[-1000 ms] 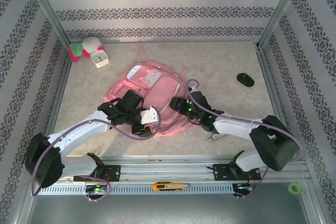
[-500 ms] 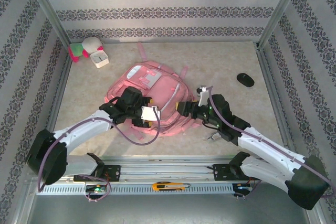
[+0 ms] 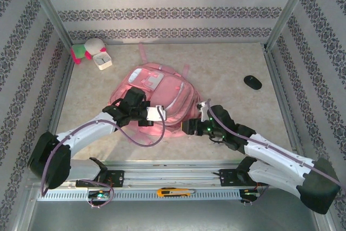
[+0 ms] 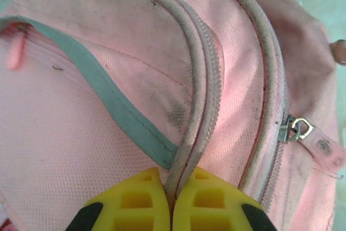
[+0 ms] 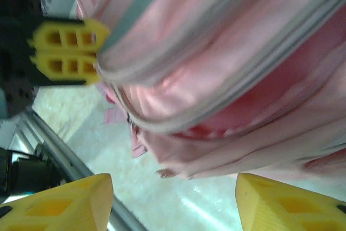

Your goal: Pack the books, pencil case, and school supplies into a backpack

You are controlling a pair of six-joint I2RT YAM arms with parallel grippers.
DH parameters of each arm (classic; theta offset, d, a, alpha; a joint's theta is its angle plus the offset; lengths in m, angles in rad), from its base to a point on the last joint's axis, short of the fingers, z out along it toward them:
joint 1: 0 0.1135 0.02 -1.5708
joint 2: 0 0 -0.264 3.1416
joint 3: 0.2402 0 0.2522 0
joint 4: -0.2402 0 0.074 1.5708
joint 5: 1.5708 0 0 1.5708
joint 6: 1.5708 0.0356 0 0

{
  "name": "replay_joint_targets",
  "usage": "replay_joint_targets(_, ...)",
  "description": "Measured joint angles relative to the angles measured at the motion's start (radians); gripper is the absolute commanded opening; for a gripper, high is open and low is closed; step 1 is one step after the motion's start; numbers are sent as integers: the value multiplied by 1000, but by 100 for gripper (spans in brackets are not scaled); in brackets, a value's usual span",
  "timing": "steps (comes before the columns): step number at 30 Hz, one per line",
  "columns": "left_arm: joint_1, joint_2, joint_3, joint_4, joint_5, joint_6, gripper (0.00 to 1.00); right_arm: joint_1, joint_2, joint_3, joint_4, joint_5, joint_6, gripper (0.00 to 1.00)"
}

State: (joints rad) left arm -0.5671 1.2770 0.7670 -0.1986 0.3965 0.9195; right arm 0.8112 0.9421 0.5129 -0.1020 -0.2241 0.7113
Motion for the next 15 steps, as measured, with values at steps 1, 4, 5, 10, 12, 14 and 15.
replay_joint_targets(1, 0, -9, 0, 1, 7, -29, 0, 42, 14, 11, -5, 16, 20, 61)
replay_joint_targets(4, 0, -9, 6, 0, 27, -113, 0, 148, 50, 39, -12, 88, 80, 61)
replay_joint_targets(5, 0, -9, 9, -1, 34, -142, 0, 179, 63, 49, -16, 123, 103, 61)
replay_joint_targets(10, 2, -1, 34, -4, 64, -263, 0, 239, 137, 86, -14, 271, 183, 61)
replay_joint_targets(12, 2, 3, 44, -16, 72, -296, 0, 251, 182, 105, -14, 317, 201, 61)
replay_joint_targets(14, 4, 7, 56, -32, 78, -319, 0, 266, 234, 132, -16, 364, 212, 61)
replay_joint_targets(15, 5, 9, 61, -37, 82, -325, 0, 273, 254, 144, -15, 380, 215, 61)
